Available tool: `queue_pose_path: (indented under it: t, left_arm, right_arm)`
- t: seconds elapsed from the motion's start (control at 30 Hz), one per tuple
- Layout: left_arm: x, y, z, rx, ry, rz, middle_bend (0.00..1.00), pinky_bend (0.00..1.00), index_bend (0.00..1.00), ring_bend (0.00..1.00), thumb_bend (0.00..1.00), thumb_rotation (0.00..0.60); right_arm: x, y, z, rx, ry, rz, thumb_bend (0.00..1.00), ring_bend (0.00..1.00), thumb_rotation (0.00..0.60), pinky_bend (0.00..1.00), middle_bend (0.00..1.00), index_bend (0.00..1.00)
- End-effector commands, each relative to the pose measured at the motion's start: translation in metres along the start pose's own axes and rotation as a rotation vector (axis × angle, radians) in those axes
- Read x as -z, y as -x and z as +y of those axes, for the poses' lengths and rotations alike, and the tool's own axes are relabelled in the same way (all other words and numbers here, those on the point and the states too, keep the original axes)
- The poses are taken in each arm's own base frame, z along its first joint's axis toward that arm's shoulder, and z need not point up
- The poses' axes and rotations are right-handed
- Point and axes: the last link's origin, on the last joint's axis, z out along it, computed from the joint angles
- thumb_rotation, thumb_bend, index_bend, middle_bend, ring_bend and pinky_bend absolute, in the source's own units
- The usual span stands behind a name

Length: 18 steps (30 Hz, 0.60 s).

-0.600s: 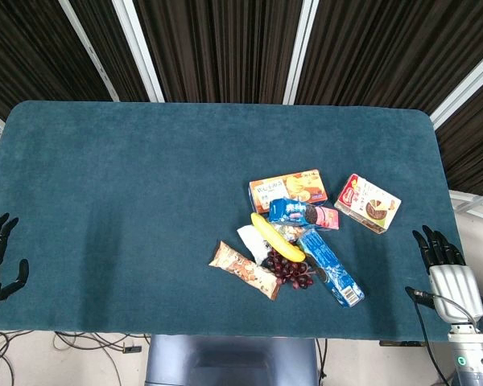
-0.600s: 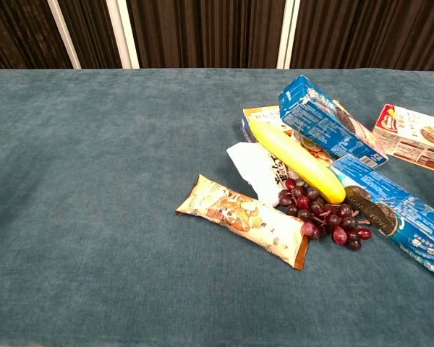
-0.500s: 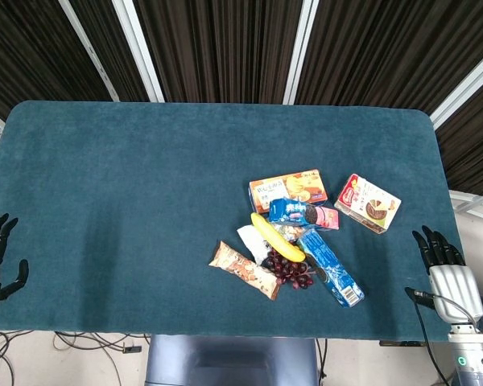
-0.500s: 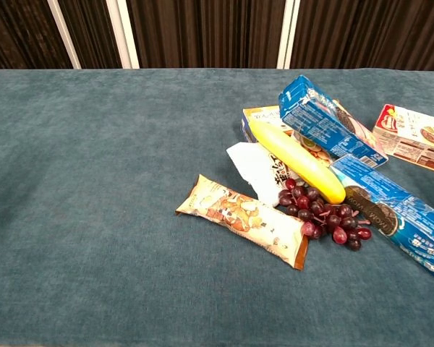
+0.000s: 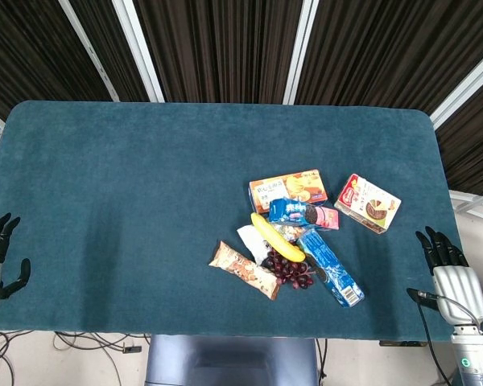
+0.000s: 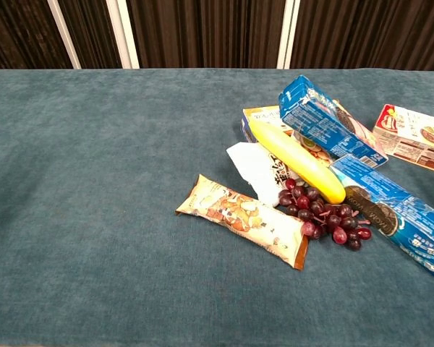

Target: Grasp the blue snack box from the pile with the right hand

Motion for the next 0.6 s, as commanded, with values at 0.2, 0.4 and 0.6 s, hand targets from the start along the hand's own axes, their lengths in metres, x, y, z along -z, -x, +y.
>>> queue_pose_path:
  t: [0.2, 0.4, 0.6]
  left_arm:
    - [0.001, 0.001, 0.0, -0.002, 0.003, 0.002, 0.0, 0.03, 0.0, 0.0, 0.51, 0.6]
    - [0.0, 0.001, 0.0, 0.002, 0.003, 0.002, 0.0, 0.03, 0.0, 0.0, 0.51, 0.6]
    - [-0.001, 0.0, -0.001, 0.005, -0.001, 0.002, 0.0, 0.03, 0.0, 0.0, 0.51, 0.6]
  right_arm:
    - [-0.002, 0.003, 0.0, 0.0, 0.0, -0.016, 0.03, 0.06, 0.6, 0.19, 0.02, 0.0]
    - [-0.005, 0.005, 0.003, -0.001, 0.004, -0.036, 0.02, 0.06, 0.6, 0.19, 0.02, 0.0]
    - [-0.027, -0.003, 0.001, -0.057, -0.061, -0.115, 0.02, 0.06, 0.6, 0.19, 0.02, 0.0]
